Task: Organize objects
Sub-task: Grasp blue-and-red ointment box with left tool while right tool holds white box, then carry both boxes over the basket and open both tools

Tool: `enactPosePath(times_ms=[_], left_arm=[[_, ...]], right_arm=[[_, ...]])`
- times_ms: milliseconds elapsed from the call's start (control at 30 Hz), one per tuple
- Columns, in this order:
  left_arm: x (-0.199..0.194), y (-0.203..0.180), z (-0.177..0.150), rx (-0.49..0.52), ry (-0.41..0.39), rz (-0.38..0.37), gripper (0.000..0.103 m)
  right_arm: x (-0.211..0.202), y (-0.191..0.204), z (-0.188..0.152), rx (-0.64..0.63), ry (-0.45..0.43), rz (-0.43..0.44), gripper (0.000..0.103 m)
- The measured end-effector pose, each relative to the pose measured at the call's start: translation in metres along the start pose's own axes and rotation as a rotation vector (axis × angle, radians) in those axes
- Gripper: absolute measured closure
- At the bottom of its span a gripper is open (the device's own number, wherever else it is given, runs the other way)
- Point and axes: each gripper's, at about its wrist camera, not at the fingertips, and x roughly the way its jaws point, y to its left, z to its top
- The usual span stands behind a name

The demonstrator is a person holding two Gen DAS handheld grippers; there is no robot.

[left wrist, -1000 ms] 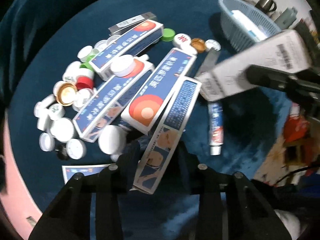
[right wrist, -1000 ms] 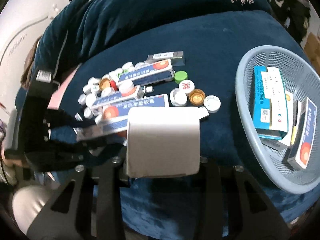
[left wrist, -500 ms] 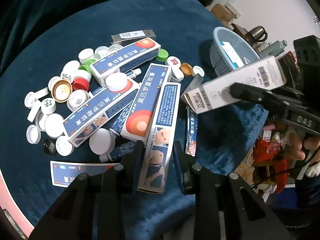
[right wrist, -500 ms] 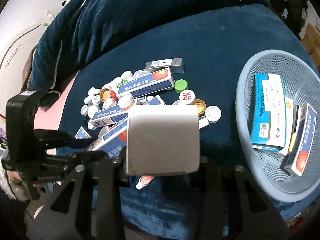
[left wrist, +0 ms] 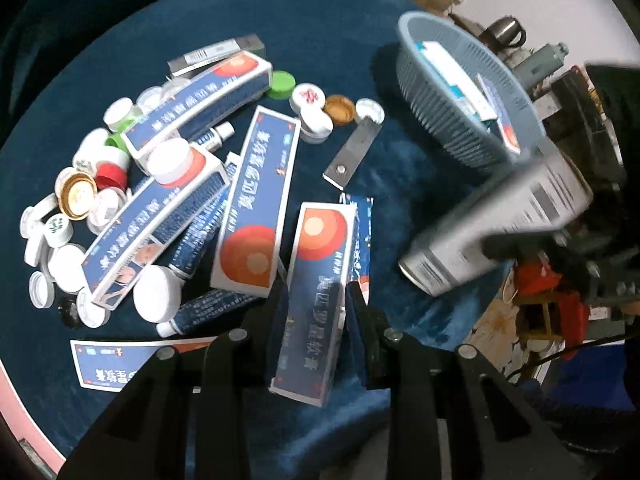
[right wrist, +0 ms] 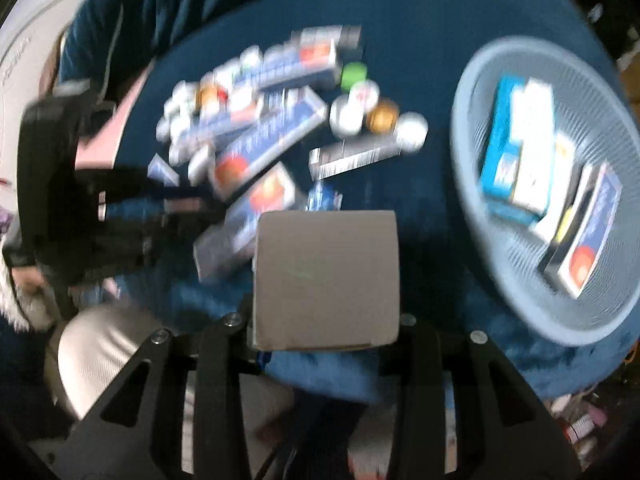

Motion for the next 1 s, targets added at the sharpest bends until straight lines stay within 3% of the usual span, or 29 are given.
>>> enactPosePath(times_ms=[133, 200, 400, 533, 567, 767, 1000], left_arm=[[0.01, -0.007, 0.001, 0.014, 0.025, 0.033, 0.071], [0.017, -0.009, 0.001, 0.01, 0.039, 0.053, 0.052], [0.036, -0.004, 0.002, -0.016, 0.097, 0.084, 0.048], [0.041, -0.005, 0.001, -0.017, 0.115, 0.078, 0.052], [0.041, -0.006, 0.001, -0.015, 0.113, 0.071, 0.061], [0.024, -0.015, 0.003, 0.003, 0.061, 0.043, 0.062], [-0.011, -0.009, 0.007, -0.089, -0.06, -0.029, 0.062]], right_arm=[[0.012, -0.005, 0.019, 0.073, -0.034, -0.015, 0.064], [0.022, -0.004, 0.025, 0.102, -0.05, -0.024, 0.064], [0.054, -0.002, 0.026, 0.153, -0.093, -0.07, 0.062], [0.054, -0.01, 0.024, 0.212, -0.165, -0.044, 0.062], [0.053, -0.01, 0.023, 0.213, -0.182, -0.04, 0.062], [0.036, -0.004, 0.014, 0.17, -0.245, -0.041, 0.065], [0.0, -0.009, -0.002, 0.202, -0.32, 0.01, 0.065]])
